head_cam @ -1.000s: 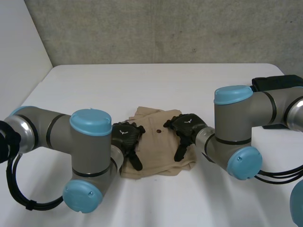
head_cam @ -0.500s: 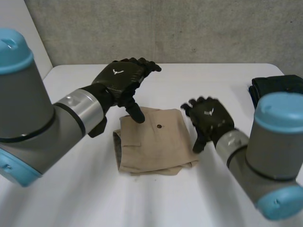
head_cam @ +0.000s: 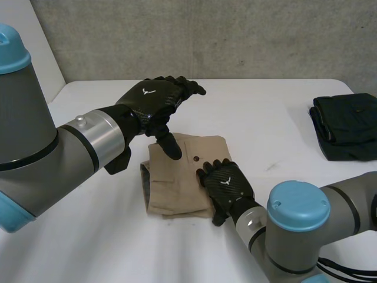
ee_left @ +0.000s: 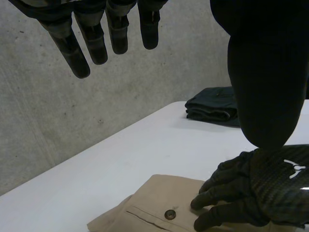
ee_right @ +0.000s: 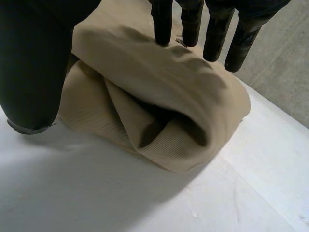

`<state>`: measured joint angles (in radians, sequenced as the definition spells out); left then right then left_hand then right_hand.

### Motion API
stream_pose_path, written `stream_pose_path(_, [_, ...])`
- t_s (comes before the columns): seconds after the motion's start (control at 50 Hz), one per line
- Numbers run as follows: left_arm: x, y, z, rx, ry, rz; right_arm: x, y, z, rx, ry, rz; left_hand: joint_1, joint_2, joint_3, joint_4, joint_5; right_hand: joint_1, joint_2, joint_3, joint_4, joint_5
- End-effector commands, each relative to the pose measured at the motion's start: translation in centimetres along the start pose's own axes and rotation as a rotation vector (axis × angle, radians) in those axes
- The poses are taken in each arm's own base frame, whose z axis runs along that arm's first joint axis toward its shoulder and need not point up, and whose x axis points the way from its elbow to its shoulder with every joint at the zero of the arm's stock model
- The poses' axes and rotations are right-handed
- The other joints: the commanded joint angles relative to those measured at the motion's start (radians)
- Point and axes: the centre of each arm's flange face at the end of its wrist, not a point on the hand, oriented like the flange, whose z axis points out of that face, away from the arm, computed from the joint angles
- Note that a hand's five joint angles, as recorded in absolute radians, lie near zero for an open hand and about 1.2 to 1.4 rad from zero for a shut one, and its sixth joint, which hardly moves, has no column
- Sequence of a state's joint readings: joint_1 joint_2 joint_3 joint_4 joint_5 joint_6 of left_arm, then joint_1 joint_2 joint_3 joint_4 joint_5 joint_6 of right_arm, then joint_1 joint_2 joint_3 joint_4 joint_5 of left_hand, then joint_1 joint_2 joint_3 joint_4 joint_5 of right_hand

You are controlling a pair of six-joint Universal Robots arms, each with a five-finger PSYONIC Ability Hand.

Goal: Fold the laundry.

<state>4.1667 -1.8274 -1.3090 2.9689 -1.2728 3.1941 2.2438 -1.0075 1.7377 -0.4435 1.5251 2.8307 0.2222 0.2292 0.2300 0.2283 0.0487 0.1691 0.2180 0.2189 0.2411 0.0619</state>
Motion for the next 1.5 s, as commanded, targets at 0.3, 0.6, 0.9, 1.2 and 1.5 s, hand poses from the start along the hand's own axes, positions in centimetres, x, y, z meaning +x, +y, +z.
stream_pose_path(0.3, [0.1,0.3,0.0,-0.008,0.003,-0.026,0.2,-0.2,3.1,0.086,0.023,-0.029,-0.003,-0.01,-0.011,-0.009,-0.004,0.497,0.448,0.447,0.425,0.43])
stream_pose_path(0.6, [0.0,0.3,0.0,-0.007,0.002,-0.043,0.2,-0.7,5.4,0.121,0.01,-0.073,-0.003,-0.01,-0.011,-0.009,-0.004,1.226,1.178,1.177,1.154,1.159])
stream_pose_path(0.9, [0.3,0.4,0.0,-0.01,0.009,-0.043,8.9,0.3,5.8,0.021,0.144,-0.165,0.0,-0.007,-0.008,-0.006,-0.001,1.227,1.178,1.177,1.155,1.16])
stream_pose_path(1.2, [1.8,0.7,-0.2,-0.02,0.12,-0.048,18.7,3.0,5.3,0.006,0.208,-0.297,-0.009,-0.016,-0.017,-0.015,-0.01,1.227,1.178,1.177,1.155,1.16])
stream_pose_path(1.5, [1.9,1.2,-0.2,-0.033,0.128,-0.056,25.9,-1.6,8.5,0.222,0.31,-0.391,-0.017,-0.025,-0.025,-0.024,-0.019,1.227,1.178,1.177,1.155,1.16])
